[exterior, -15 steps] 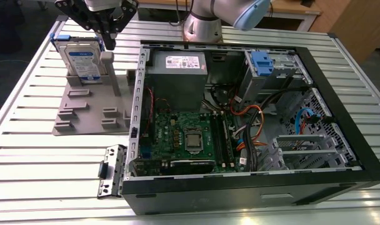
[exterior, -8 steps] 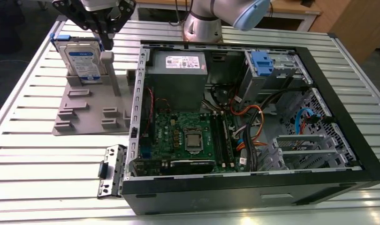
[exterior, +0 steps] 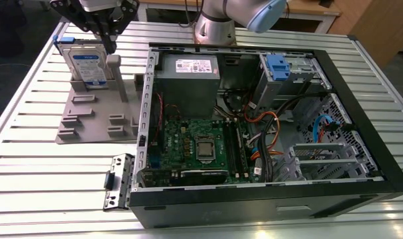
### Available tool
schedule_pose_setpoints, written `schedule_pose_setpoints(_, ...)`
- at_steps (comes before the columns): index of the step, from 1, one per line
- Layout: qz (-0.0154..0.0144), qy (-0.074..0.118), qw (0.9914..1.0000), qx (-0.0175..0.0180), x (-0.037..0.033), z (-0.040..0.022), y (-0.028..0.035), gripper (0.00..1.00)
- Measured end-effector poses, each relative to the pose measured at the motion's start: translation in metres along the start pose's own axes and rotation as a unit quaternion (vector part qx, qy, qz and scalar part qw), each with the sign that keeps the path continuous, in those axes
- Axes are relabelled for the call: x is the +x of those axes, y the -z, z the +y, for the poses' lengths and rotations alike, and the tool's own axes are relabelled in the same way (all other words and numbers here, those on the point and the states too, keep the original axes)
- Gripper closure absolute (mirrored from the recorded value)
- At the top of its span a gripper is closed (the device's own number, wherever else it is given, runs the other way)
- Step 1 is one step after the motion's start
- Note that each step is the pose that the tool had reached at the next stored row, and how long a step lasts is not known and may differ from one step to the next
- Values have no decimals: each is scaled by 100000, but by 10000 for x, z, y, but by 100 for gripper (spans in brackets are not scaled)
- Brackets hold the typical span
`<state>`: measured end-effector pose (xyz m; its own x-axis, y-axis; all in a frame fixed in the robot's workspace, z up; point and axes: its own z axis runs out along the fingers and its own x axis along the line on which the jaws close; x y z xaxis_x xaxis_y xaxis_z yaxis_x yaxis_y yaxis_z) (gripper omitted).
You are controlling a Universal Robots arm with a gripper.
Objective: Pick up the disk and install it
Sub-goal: 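Reach for the disk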
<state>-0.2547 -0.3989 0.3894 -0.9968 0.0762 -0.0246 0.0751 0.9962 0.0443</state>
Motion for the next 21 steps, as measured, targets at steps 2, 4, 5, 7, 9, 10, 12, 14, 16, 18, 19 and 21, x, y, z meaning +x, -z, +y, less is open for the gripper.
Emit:
schedule_pose_setpoints(2,1,-1,100000,4,14,-1,0,90)
schedule_pose_setpoints(4,-1,5,100000,-1,17,-1,0,90)
schedule_pose_setpoints(5,1,7,100000,2,17,-1,0,90)
schedule_pose_setpoints(7,2,0,100000,2,19,-1,0,90)
schedule_pose_setpoints(9,-3,1,100000,-2,20,-1,0,90)
schedule_pose_setpoints(10,-1,1,100000,0,20,-1,0,90)
schedule_pose_setpoints(12,0,-3,100000,3,23,-2,0,90)
schedule_pose_setpoints(14,-1,-6,100000,1,33,-3,0,90)
schedule_pose_setpoints(16,3,-2,100000,4,51,-4,1,90)
schedule_pose_setpoints(18,-1,-1,100000,2,75,-6,1,90)
schedule_pose_setpoints(19,-2,-2,100000,2,86,-6,1,90)
schedule_pose_setpoints(21,-1,-3,100000,3,106,-8,2,90)
